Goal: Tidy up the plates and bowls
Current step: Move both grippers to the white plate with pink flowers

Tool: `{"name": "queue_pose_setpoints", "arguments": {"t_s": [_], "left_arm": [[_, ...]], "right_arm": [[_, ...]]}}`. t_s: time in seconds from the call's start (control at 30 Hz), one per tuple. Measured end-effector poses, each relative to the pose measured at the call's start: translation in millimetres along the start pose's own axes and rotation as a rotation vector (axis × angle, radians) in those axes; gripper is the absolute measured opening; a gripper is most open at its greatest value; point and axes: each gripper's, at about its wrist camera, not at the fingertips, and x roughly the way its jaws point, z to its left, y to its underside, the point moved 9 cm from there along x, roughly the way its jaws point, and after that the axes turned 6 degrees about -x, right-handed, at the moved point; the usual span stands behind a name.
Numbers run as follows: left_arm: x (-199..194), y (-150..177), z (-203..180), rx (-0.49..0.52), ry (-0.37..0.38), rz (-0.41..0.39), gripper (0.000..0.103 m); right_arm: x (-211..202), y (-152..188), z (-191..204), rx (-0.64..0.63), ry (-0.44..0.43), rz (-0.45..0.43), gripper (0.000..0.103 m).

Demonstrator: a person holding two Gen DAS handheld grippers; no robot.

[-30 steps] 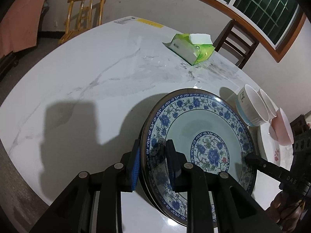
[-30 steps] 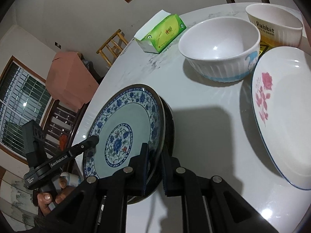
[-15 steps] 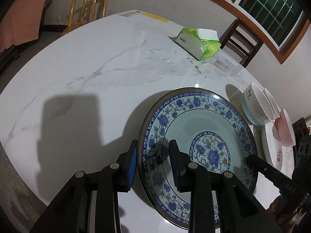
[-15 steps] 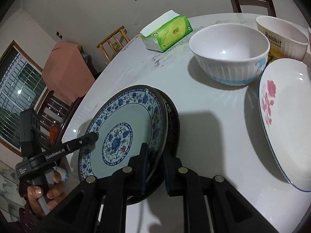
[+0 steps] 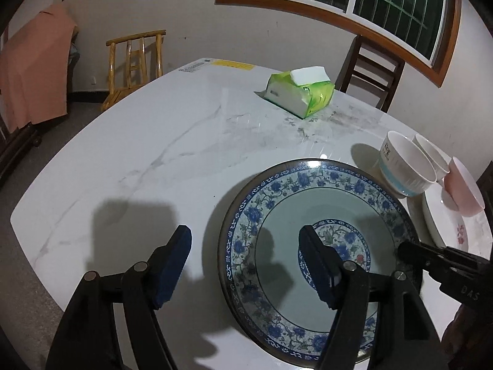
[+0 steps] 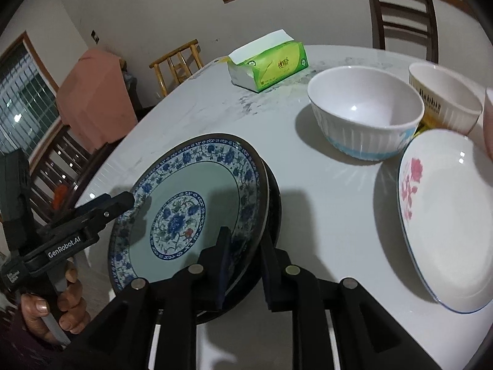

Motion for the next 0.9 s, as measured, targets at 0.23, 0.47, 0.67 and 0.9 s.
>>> {"name": "queue_pose_setpoints", "arguments": {"t_s": [0.23,0.47,0.67,0.9], "left_arm": [[8.6,7.4,0.4,0.012,-0.013,0.034,0.068],[18.1,11.9,6.9,0.018,-0.067,0.064,0.068],[20.1,11.9,9.8,0.005,-0.068,0.076,0.068],[7.4,7.0,3.2,-0.012,0.000,0.041,0.070]], "right_arm": [[-0.7,-1.3,7.2,-0.052,0.045,0.002,0.046],[-3.1,1.8,10.8,-0.232,0.189,0.019,0.054],[-16.5,-0.8,9.2,-0.270,0.227,-0.037,0.054],[-52.1,14.4,-35.4,0.001,0.181,-0.087,0.054]]}}
